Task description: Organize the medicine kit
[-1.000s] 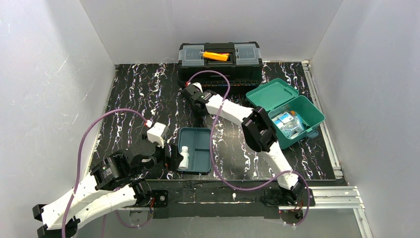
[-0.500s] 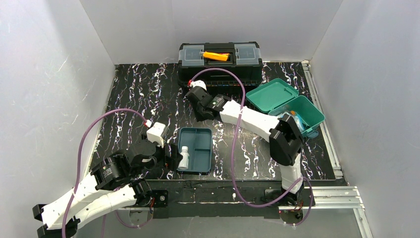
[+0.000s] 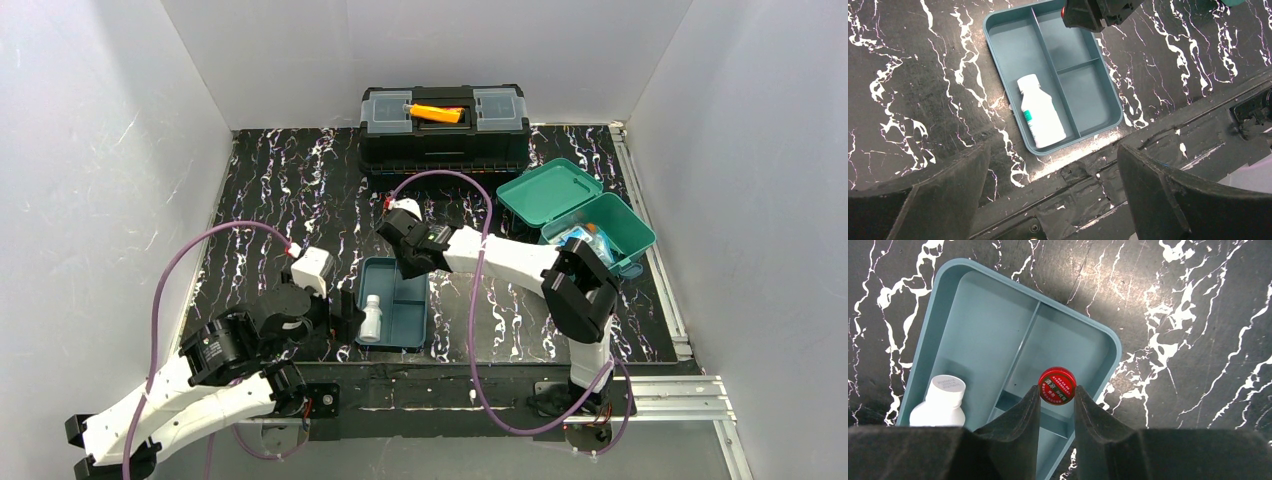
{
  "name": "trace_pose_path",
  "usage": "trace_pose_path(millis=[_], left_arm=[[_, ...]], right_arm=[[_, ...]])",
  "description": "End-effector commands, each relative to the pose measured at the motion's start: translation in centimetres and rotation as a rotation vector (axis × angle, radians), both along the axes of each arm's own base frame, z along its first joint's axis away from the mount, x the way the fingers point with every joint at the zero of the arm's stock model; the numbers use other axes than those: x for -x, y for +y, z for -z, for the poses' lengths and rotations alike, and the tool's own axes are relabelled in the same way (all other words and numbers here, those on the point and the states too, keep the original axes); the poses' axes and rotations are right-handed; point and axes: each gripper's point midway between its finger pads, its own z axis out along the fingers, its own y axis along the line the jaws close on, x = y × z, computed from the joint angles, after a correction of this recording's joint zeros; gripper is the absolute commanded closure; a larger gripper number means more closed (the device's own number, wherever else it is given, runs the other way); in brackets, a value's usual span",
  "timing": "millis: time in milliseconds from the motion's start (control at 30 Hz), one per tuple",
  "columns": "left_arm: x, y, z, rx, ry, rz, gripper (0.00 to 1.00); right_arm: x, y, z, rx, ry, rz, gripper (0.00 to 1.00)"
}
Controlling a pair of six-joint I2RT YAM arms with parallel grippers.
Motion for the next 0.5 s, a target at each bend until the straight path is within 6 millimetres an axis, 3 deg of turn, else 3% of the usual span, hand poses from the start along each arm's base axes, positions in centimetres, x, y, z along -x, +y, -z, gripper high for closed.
trace_pose_path(millis=[0,467], left_arm=[[-0.2,0.8,-0.4,0.000,-0.021,-0.029,0.02],[-0.2,0.7,-0.5,0.002,-0.022,-0.026,0.02]], right_arm=[[-0.1,1.6,-0.6,-0.089,0.005,0.025,0.85],[-0.1,2.2,3.9,-0.039,0.067,0.061,0.81]])
